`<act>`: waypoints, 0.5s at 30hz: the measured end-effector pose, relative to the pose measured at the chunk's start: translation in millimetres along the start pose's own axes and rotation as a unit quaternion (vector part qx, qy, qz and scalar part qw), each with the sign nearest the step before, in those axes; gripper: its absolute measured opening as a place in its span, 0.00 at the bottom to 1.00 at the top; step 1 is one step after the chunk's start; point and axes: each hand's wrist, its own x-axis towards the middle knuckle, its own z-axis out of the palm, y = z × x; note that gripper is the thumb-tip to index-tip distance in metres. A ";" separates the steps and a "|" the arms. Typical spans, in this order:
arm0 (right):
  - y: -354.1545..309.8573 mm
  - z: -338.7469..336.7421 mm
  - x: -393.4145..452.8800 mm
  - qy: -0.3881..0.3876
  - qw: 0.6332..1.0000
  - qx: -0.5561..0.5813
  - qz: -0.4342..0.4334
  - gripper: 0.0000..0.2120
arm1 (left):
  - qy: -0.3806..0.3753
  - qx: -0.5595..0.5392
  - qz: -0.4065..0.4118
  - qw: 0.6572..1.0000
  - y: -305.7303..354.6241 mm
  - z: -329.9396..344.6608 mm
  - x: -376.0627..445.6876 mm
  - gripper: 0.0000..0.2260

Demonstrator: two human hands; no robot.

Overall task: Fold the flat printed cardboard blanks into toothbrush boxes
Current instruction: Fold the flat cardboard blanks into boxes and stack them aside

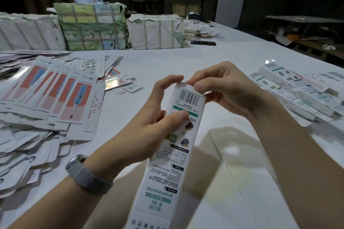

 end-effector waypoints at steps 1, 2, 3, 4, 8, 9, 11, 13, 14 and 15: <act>1.3 0.0 0.0 0.008 1.000 -0.008 -0.011 0.10 | 0.003 -0.002 -0.002 1.000 0.1 0.0 0.5 0.24; 2.7 1.0 0.7 0.019 0.999 -0.019 -0.025 0.09 | 0.006 -0.005 -0.004 1.000 0.0 -0.3 0.8 0.24; 3.4 2.1 1.5 0.028 0.998 -0.029 -0.038 0.08 | 0.007 -0.009 -0.007 1.000 -0.2 -1.2 0.8 0.25; 3.9 2.9 2.1 0.032 0.998 -0.035 -0.046 0.07 | 0.004 -0.015 -0.012 1.000 -0.3 -2.2 0.5 0.26; 3.9 -2.0 0.1 0.004 0.999 -0.035 -0.039 0.05 | -0.024 -0.017 -0.029 0.999 0.8 -6.5 -0.2 0.27; 4.1 -4.0 -0.9 -0.007 0.999 -0.033 -0.035 0.06 | -0.028 -0.018 -0.031 0.999 0.9 -6.5 -0.4 0.25; 4.4 -6.3 -2.1 -0.027 0.999 -0.018 -0.028 0.07 | -0.025 -0.028 -0.032 0.999 1.2 -5.7 -0.5 0.22; 5.3 -5.7 -1.9 -0.032 0.999 -0.005 -0.026 0.08 | -0.014 -0.037 -0.030 0.999 1.5 -5.2 -0.2 0.20; 6.0 -5.1 -1.2 -0.030 0.999 -0.007 -0.026 0.08 | -0.012 -0.039 -0.030 0.999 1.5 -5.0 0.2 0.20; 6.3 -4.8 -0.5 -0.027 0.999 -0.013 -0.027 0.09 | -0.013 -0.041 -0.031 0.999 1.2 -5.1 0.4 0.19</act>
